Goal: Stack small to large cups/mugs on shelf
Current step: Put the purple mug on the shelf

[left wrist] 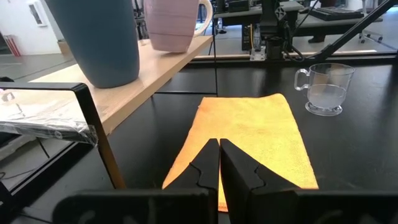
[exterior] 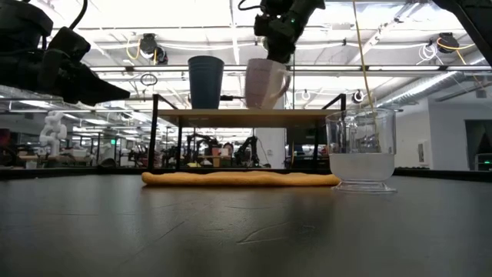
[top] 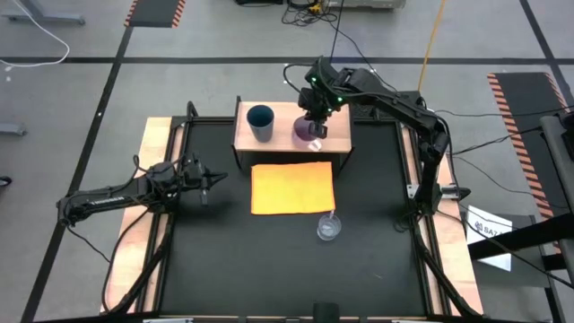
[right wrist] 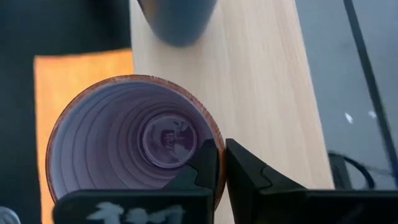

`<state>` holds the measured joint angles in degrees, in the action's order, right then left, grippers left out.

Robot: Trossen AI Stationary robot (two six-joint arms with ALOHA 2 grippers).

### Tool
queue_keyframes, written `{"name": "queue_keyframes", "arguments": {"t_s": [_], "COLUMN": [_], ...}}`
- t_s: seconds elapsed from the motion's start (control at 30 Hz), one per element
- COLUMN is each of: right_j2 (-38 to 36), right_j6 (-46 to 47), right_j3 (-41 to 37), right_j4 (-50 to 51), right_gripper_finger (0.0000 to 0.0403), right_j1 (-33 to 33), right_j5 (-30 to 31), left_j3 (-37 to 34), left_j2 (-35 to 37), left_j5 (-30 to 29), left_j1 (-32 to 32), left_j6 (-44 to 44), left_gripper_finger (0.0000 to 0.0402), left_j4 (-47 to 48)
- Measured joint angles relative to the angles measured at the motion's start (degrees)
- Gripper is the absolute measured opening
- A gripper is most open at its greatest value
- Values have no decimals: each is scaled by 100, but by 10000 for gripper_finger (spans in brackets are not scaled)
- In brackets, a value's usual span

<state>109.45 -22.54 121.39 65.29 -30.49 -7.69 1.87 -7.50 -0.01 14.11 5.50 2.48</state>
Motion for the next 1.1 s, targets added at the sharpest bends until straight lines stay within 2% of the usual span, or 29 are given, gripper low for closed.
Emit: {"name": "queue_keyframes", "arguments": {"t_s": [0.23,1.1], "right_j2": [2,1], "right_j6": [-69,147], "right_j3": [183,325], "right_j4": [322,758], "right_gripper_finger": [8,8], "right_j1": [23,9], "right_j5": [222,148], "left_j3": [0,2], "left_j2": [0,0], "left_j5": [0,-1], "left_j1": [0,-1], "left_j6": [22,4], "left_gripper_finger": [17,17], "left_j4": [7,20]}}
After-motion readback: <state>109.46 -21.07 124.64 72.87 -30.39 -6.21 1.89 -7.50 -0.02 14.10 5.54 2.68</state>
